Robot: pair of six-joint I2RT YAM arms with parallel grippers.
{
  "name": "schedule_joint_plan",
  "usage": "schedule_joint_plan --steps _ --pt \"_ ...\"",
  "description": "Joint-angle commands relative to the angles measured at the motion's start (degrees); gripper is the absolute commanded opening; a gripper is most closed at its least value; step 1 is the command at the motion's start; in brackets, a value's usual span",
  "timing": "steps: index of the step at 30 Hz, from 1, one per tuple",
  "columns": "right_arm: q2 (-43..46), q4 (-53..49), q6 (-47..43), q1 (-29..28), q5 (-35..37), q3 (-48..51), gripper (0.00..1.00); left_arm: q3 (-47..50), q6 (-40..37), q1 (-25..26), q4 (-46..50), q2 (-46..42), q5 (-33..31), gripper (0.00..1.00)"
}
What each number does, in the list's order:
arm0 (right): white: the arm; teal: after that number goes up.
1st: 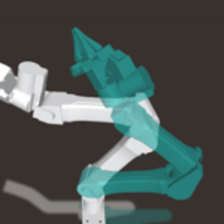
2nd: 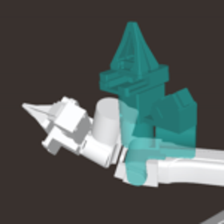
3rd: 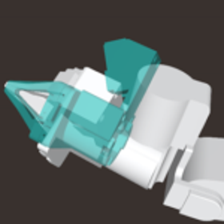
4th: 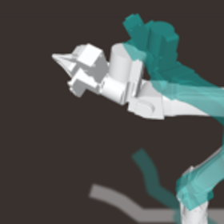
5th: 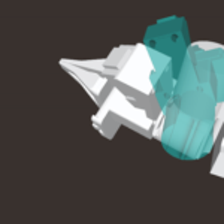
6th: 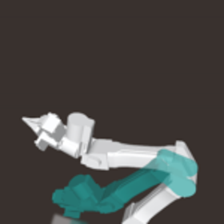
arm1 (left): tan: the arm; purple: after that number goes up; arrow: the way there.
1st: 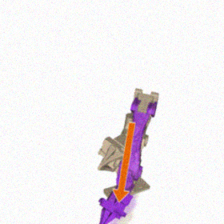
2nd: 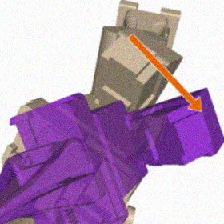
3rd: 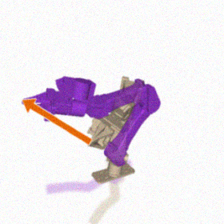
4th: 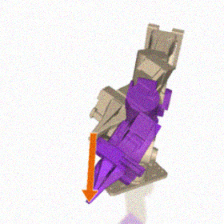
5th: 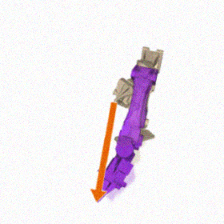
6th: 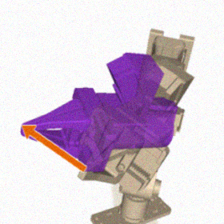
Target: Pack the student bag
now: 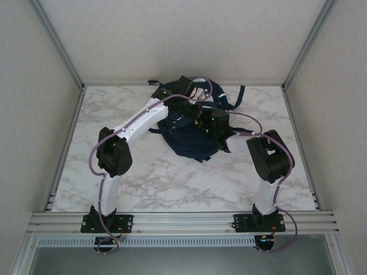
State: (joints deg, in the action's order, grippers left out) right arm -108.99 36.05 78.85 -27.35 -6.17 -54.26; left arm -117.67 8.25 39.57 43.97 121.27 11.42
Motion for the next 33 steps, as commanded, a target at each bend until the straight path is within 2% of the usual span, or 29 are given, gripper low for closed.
schedule_joint_plan --steps 1,4,7,11,19,22,26,28,33 --pt "-4.5 2.0 1.4 -0.6 -2.9 -2.9 0.22 -3.0 2.0 1.2 -0.2 -4.4 4.8 0.0" --pt "-3.1 2.1 1.5 -0.7 -2.5 -1.1 0.36 -3.0 1.8 1.0 -0.1 -4.4 2.6 0.0" --pt "0.9 0.5 1.3 -0.7 -0.9 2.8 0.54 -2.9 2.9 0.1 -0.3 -4.0 0.8 0.0" --pt "8.3 -6.7 -1.2 -0.6 1.0 6.8 0.7 -2.8 4.1 -1.0 -0.9 -3.3 0.4 0.0" --pt "21.4 -27.0 -12.3 -0.3 5.0 8.3 0.8 -2.9 4.1 -1.6 -1.4 -2.9 0.0 0.0" --pt "22.3 -29.5 -15.2 0.2 5.1 7.3 0.76 -2.9 4.7 -1.5 -1.8 -2.7 0.8 0.0" --pt "18.6 -26.9 -16.3 0.9 2.5 5.6 0.46 -3.0 5.2 -1.4 -1.9 -2.5 2.3 0.0" --pt "16.1 -25.0 -16.7 0.9 1.0 4.4 0.36 -2.9 5.2 -1.4 -1.6 -2.7 2.5 0.0" --pt "12.6 -18.0 -15.7 0.9 -1.1 3.3 0.23 -2.5 5.5 -1.3 -1.5 -3.2 3.6 0.0"
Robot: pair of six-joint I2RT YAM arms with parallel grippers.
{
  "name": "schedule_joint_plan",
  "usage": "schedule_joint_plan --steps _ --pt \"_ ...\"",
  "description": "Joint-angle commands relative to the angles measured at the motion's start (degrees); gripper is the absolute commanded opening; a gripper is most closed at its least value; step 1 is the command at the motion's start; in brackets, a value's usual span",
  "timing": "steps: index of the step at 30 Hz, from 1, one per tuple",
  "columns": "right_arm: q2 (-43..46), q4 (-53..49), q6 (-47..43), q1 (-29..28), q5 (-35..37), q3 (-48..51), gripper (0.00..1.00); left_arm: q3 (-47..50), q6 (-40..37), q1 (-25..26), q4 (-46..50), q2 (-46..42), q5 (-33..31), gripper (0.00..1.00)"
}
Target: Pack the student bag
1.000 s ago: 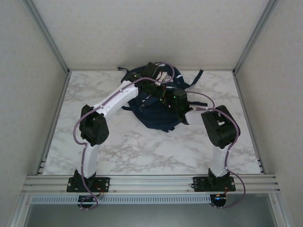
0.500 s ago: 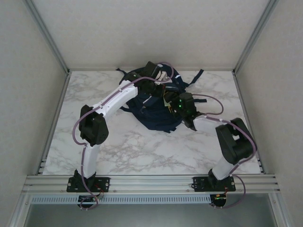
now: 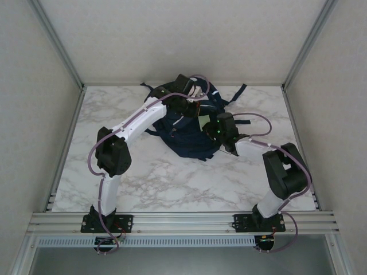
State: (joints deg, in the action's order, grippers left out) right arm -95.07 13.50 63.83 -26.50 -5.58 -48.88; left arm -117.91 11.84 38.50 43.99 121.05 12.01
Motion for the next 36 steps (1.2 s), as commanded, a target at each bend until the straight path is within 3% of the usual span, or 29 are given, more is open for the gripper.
schedule_joint_plan --steps 1,9,14,18,25,27,29,32,35,36 --pt "-1.6 4.9 -0.9 0.0 -1.6 -2.9 0.23 -2.2 2.0 -0.2 -1.5 -3.0 3.5 0.0" --pt "-6.0 3.5 -4.6 -0.2 -0.4 -9.6 0.23 -2.1 1.9 0.2 -1.4 -3.1 5.0 0.0" --pt "-7.7 2.7 -5.6 -0.2 -1.3 -10.4 0.3 -2.1 1.3 0.2 -1.0 -3.2 4.4 0.0" --pt "-4.9 0.1 -5.8 0.2 -3.1 -8.2 0.42 -2.1 1.5 -0.2 -0.6 -2.9 2.1 0.0" --pt "7.3 -16.1 -13.6 0.7 -3.6 -4.9 0.74 -0.9 2.2 -0.9 0.2 -3.4 -1.8 0.03" --pt "10.7 -20.7 -16.2 0.7 -2.4 -4.3 0.84 -0.3 2.7 -1.0 0.3 -3.9 -2.9 0.13" --pt "13.5 -25.2 -18.6 0.7 -0.7 -4.1 0.97 0.8 3.2 -1.2 0.2 -4.8 -4.0 0.29" --pt "16.5 -30.2 -21.0 0.7 2.7 -4.4 0.99 3.7 4.5 -1.4 0.2 -7.2 -6.3 0.7" --pt "17.9 -32.0 -22.3 0.8 5.6 -4.5 0.99 7.9 5.6 -1.9 0.4 -10.8 -9.2 0.96" --pt "18.2 -31.8 -22.6 0.8 6.1 -4.4 0.99 9.5 5.9 -2.2 0.6 -12.1 -10.2 1.0"
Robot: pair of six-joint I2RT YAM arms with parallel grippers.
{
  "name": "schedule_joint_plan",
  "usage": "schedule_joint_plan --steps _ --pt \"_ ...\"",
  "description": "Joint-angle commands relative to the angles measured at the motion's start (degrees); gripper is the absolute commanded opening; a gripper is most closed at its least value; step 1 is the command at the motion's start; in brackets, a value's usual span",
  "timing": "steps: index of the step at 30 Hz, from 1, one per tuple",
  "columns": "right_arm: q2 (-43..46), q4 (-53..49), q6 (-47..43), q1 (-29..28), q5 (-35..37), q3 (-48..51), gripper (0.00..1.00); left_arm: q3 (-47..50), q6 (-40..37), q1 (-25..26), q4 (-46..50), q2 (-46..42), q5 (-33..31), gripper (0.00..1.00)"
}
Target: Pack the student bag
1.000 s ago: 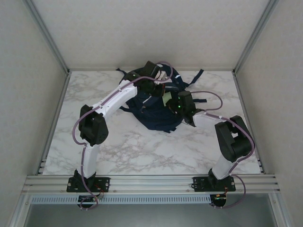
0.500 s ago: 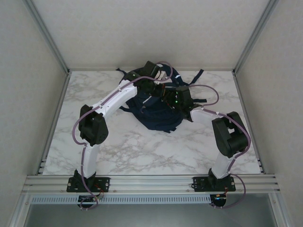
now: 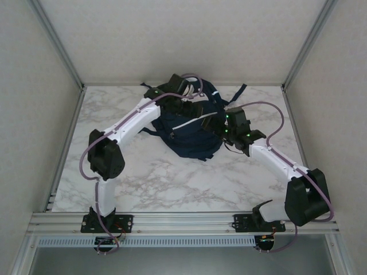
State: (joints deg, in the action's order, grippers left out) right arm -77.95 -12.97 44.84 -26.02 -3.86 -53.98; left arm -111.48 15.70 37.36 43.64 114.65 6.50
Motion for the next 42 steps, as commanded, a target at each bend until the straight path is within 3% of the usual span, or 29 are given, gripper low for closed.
schedule_joint_plan --steps 1,10,21,29,39,42 --pt "1.1 -4.9 -4.1 0.4 4.4 0.6 0.99 4.9 2.4 -1.4 1.3 -7.3 -5.9 1.0" --pt "-3.2 -0.7 -6.5 0.4 0.5 -0.7 0.99 29.3 8.7 -8.8 4.2 -24.7 -18.3 1.0" --pt "-8.0 4.9 -3.4 0.3 -3.7 1.2 0.99 58.5 15.7 -26.1 1.4 -40.1 -16.8 1.0" --pt "-7.7 4.6 -2.7 -0.1 -2.0 1.5 0.99 67.7 16.4 -34.7 -5.5 -36.2 -10.2 1.0" --pt "-6.4 4.0 -2.3 -0.2 -0.1 2.5 0.99 70.8 17.6 -35.1 -11.5 -29.6 -9.0 1.0" --pt "-5.5 3.4 -2.6 -0.2 0.5 2.9 0.99 71.6 17.9 -35.1 -12.7 -28.6 -8.9 0.9"
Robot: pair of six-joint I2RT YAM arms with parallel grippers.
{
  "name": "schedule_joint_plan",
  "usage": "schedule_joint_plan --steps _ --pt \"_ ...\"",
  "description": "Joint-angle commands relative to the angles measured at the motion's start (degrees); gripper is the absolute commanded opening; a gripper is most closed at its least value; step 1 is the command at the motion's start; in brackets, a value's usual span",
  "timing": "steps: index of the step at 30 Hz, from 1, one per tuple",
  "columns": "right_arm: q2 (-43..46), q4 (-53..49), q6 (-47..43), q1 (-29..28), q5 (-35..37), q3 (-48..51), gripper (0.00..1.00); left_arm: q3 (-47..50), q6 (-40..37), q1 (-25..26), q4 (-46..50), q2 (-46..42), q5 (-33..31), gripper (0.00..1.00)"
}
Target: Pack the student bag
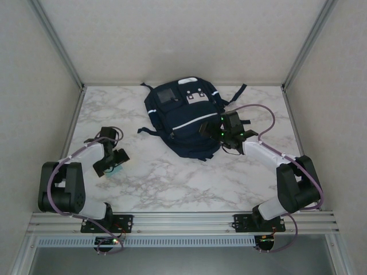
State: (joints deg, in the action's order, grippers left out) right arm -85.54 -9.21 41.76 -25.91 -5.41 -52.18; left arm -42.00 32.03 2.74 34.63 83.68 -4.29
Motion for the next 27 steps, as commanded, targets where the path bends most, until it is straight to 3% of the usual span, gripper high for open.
schedule_joint_plan --steps 1,3,5,7,10,12,16,27 --pt "2.4 -0.7 0.3 -0.4 2.4 1.2 0.99 2.3 1.5 -0.5 -3.9 2.4 1.8 0.87" --pt "3.1 -1.2 0.0 -0.4 3.1 1.4 0.99 2.4 1.5 -0.5 -4.1 2.1 1.8 0.78" --pt "3.5 -1.4 -0.1 -0.3 3.3 1.4 0.99 2.3 1.6 -0.5 -4.1 1.8 1.6 0.76" --pt "3.7 -1.2 0.0 -0.3 3.3 1.3 0.99 2.3 1.4 -0.5 -3.4 1.9 1.7 0.79" --pt "3.8 -1.0 0.1 -0.3 3.2 1.3 0.99 2.3 1.7 -0.5 -1.1 1.5 0.8 0.95" --pt "3.7 -1.0 0.3 -0.3 3.4 1.3 0.99 2.8 1.8 -0.5 0.3 0.2 0.1 1.0" --pt "3.5 -0.8 0.5 -0.3 3.4 1.5 0.99 3.3 1.0 -0.5 3.5 -2.3 -2.8 1.0" --pt "3.8 -1.0 1.0 -0.4 4.0 2.1 0.99 1.9 3.0 -0.4 3.4 -4.4 2.8 1.0"
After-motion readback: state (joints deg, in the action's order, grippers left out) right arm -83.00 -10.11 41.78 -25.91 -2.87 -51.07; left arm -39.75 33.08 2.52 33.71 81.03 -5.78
